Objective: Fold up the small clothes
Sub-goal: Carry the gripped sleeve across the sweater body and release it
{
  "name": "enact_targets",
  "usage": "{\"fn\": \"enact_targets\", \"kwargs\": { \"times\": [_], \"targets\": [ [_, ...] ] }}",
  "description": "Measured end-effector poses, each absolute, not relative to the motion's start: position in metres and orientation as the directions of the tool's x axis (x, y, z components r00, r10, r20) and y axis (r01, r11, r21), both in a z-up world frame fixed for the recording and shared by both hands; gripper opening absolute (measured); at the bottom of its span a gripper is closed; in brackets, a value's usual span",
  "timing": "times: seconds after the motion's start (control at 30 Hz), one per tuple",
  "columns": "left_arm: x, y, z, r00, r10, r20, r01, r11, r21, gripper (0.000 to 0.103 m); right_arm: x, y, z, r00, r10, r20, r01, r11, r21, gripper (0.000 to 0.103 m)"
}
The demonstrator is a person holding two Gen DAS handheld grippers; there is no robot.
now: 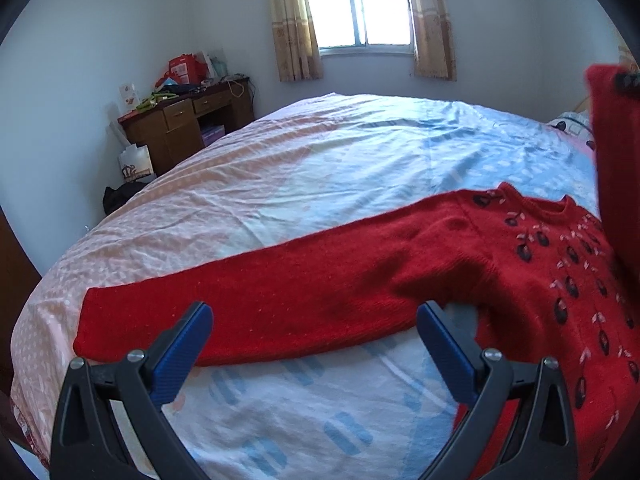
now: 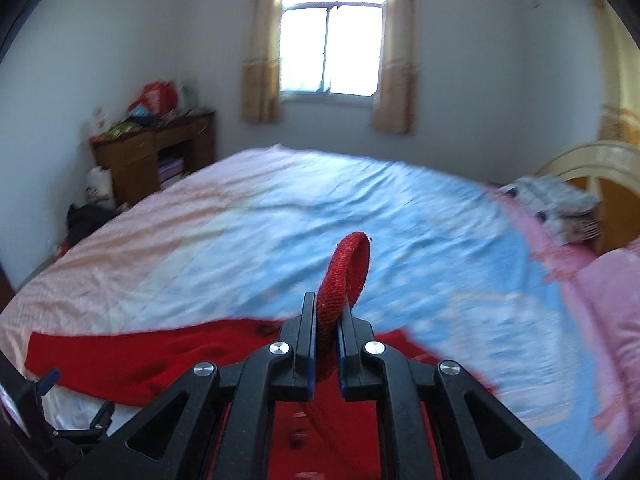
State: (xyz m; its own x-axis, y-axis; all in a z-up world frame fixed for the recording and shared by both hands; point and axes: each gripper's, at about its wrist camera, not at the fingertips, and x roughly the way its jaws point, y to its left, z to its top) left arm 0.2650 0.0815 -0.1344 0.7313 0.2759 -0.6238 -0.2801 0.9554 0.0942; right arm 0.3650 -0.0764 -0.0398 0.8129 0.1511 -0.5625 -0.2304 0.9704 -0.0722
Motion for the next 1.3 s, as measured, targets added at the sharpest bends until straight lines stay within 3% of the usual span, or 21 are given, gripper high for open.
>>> {"fn": "enact_targets", "kwargs": {
  "times": [0.17,0.27,0.3,0.4,0.73,0.97,1.0,1.1,1.17,1.3],
  "targets": [
    [0.265,0.086,-0.140,0.709,0.306,-0.635,-0.293,0.947,0.129,0.103,0.377,-0.036,-0.135,0.687,0.216,-0.694,-0.336,0.941,-0.041,0.010],
    [0.262,0.090,-0.140,0.706,0.300,-0.641,-0.285,0.950,0.131,0.103,0.369,-0.054,-0.150,0.647,0.249,-0.721,-0.352,0.936,0.007,0.052],
    [0.261,0.091,-0.140,0.706,0.300,-0.642,-0.284,0.950,0.132,0.103,0.362,-0.067,-0.148,0.649,0.259,-0.715,-0.344,0.939,0.028,0.056],
    [0.266,0.091,-0.142,0.695,0.292,-0.657,-0.286,0.951,0.120,0.103,0.347,-0.107,-0.142,0.657,0.234,-0.717,-0.285,0.957,0.051,0.056],
    [0.305,0.040,-0.128,0.733,0.083,-0.675,-0.116,0.993,-0.004,0.101,0.282,-0.207,-0.146,0.680,0.078,-0.729,-0.122,0.992,-0.008,0.060],
    [0.354,-0.005,-0.142,0.664,-0.069,-0.744,-0.007,0.995,-0.098,0.081,0.258,-0.224,-0.173,0.686,0.037,-0.727,-0.113,0.992,-0.056,0.061],
    [0.360,-0.010,-0.146,0.648,-0.066,-0.759,-0.005,0.996,-0.091,0.073,0.255,-0.226,-0.177,0.686,0.036,-0.726,-0.114,0.992,-0.058,0.061],
    [0.376,-0.023,-0.165,0.591,-0.028,-0.806,-0.006,0.999,-0.039,0.035,0.250,-0.229,-0.185,0.701,0.042,-0.712,-0.108,0.993,-0.048,0.065],
    [0.374,-0.022,-0.164,0.622,-0.012,-0.783,-0.020,0.999,-0.032,0.021,0.247,-0.233,-0.187,0.720,0.046,-0.692,-0.097,0.995,-0.034,0.068],
    [0.359,-0.010,-0.141,0.685,-0.007,-0.729,-0.041,0.998,-0.048,0.016,0.247,-0.235,-0.188,0.727,0.056,-0.684,-0.099,0.995,-0.025,0.070]
  ]
}}
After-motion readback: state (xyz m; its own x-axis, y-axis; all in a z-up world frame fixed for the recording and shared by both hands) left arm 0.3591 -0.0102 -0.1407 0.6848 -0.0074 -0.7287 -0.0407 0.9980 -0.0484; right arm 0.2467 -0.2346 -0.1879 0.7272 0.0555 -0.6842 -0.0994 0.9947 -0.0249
